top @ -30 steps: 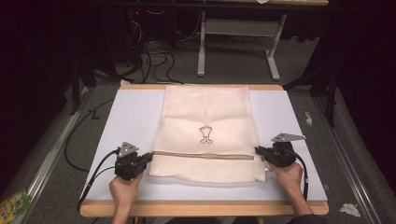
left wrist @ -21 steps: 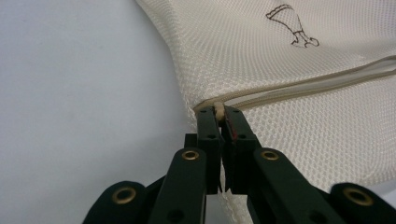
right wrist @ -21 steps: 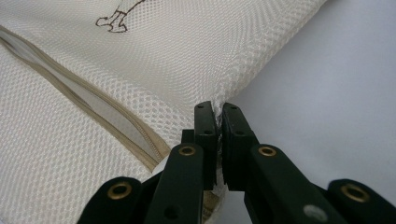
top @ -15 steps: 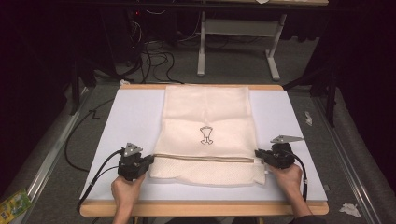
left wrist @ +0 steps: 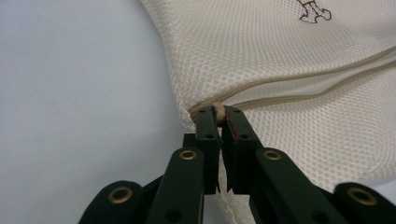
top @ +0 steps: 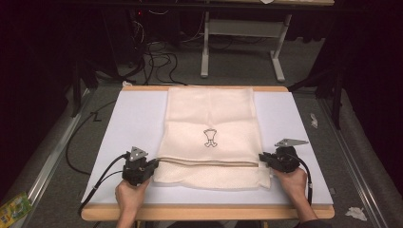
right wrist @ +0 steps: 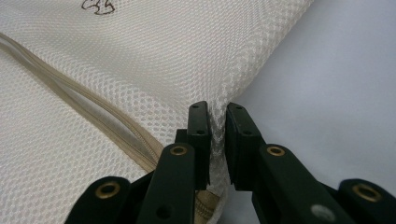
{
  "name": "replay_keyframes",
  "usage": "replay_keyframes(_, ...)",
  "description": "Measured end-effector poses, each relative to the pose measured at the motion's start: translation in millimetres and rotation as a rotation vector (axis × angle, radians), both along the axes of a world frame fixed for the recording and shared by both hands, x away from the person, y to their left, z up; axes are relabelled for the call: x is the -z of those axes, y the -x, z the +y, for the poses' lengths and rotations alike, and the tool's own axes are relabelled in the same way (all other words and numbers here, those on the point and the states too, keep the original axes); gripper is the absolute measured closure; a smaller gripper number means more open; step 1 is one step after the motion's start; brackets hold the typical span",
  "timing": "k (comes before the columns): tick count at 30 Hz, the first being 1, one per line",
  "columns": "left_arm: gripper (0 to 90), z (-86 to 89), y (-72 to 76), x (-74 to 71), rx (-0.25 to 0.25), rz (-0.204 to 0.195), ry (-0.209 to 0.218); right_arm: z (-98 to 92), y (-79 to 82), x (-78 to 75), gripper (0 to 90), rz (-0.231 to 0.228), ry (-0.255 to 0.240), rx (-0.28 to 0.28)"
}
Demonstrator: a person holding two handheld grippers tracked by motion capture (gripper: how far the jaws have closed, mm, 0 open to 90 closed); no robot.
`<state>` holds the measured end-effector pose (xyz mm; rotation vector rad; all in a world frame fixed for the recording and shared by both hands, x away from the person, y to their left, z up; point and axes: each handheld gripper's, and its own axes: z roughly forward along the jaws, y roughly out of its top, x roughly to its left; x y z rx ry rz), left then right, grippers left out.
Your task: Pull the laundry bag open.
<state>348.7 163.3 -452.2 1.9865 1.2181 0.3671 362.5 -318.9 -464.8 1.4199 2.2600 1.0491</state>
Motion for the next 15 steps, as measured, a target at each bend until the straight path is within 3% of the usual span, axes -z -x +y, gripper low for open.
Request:
replay_keyframes(1,82.7,-0.2,0.6,-0.7,0.006,0.002,0.006,0.0,0.0,0.0,76.6,0.0,0.0,0.0)
replay_keyframes(3,75.5,-2.0,2.9,-2.9,0.005,-0.015,0.01,1.7,1.0,-1.5,67.9,0.009,0.012,0.004)
replay_keyframes(7,64.7,-6.8,4.5,-9.4,0.005,-0.057,0.005,1.7,8.5,-13.6,58.3,-0.044,0.044,0.005)
replay_keyframes(11,57.0,-10.6,5.2,-14.1,0.021,-0.085,0.019,0.2,11.1,-18.1,54.4,-0.063,0.059,0.012)
replay_keyframes(12,55.2,-12.7,5.5,-17.4,0.034,-0.108,0.013,-1.6,12.5,-20.4,53.4,-0.072,0.066,0.018)
replay_keyframes(15,51.5,-13.7,6.0,-22.9,0.058,-0.127,0.002,-5.9,14.9,-24.2,49.6,-0.101,0.055,0.029)
